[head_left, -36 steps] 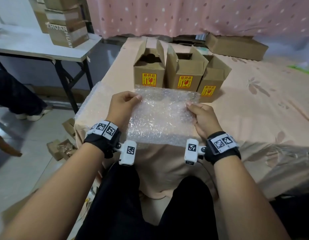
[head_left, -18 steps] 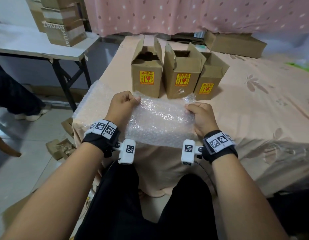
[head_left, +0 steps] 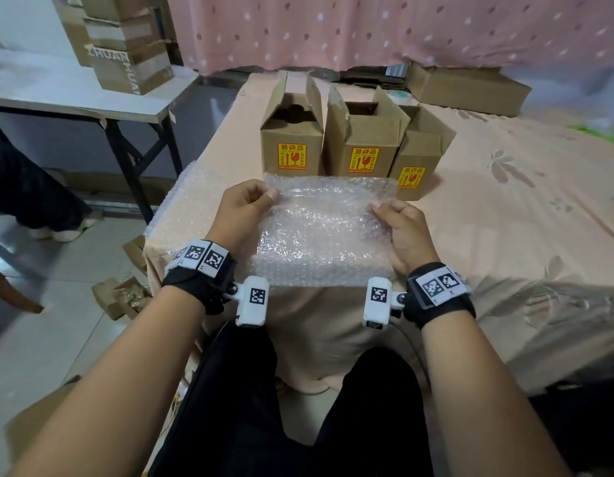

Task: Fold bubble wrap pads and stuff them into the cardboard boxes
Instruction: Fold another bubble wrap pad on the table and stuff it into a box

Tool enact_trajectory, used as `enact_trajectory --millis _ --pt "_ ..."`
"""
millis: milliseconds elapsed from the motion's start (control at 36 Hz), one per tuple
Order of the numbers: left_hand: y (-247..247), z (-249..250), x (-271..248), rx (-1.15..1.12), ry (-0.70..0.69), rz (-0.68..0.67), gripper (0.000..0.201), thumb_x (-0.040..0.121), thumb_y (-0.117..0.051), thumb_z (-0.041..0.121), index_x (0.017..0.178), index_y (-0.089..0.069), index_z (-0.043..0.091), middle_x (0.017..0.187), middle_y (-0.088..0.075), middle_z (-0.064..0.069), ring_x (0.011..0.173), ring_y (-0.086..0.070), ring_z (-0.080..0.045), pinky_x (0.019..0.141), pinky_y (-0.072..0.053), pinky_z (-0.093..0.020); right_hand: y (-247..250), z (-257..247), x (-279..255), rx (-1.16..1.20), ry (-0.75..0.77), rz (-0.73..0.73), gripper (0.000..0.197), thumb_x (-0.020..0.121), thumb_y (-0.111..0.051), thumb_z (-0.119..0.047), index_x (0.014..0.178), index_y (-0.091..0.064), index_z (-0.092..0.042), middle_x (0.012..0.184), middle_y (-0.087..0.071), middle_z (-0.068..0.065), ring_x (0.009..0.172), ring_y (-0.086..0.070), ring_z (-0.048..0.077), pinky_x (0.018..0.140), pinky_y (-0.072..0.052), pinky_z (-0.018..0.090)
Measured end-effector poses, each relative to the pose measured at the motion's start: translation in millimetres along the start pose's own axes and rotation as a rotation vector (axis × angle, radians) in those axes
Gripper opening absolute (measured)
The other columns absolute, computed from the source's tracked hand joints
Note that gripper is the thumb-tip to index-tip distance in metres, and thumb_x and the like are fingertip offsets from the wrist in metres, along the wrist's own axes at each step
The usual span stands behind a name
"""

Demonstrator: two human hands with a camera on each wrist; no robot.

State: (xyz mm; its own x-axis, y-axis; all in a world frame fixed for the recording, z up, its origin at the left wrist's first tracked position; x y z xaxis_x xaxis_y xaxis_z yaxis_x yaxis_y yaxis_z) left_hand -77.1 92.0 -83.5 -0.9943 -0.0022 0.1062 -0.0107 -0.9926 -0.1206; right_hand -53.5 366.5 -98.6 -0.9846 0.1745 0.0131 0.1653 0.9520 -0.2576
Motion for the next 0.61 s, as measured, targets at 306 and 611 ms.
enact_trajectory --millis 306,611 --pt "-3 1 -1 -0.054 -0.015 -0.03 0.004 0.096 -0.063 0.005 0.097 -0.065 0.008 0.103 -0.068 -0.016 0.099 -0.065 -0.026 0.092 -0.049 -0.04 -1 -5 -2 0.014 0.014 -0.032 0.008 0.093 -0.065 -0.022 0.097 -0.065 -0.015 0.098 -0.068 0.004 0.093 -0.064 0.021 0.078 -0.056 0.041" --pt "-11 5 -4 -0.073 -0.026 -0.107 0.01 0.096 -0.06 -0.002 0.105 -0.061 0.002 0.105 -0.066 -0.015 0.1 -0.066 -0.029 0.094 -0.05 -0.045 6 11 0 0.211 -0.161 0.049 0.038 0.095 -0.062 -0.044 0.12 -0.067 -0.015 0.132 -0.064 0.017 0.124 -0.06 0.038 0.106 -0.043 0.06"
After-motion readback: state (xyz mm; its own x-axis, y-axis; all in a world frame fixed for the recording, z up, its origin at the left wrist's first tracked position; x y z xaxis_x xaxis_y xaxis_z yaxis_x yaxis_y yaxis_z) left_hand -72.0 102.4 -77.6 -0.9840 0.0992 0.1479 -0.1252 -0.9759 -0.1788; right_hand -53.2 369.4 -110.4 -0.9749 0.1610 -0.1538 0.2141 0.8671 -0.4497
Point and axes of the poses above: each hand's wrist, its own x-axis towards the middle knuckle, its own y-axis out of the back of the hand, z = x × y, the point moved 10 cm from there along x, towards the middle knuckle
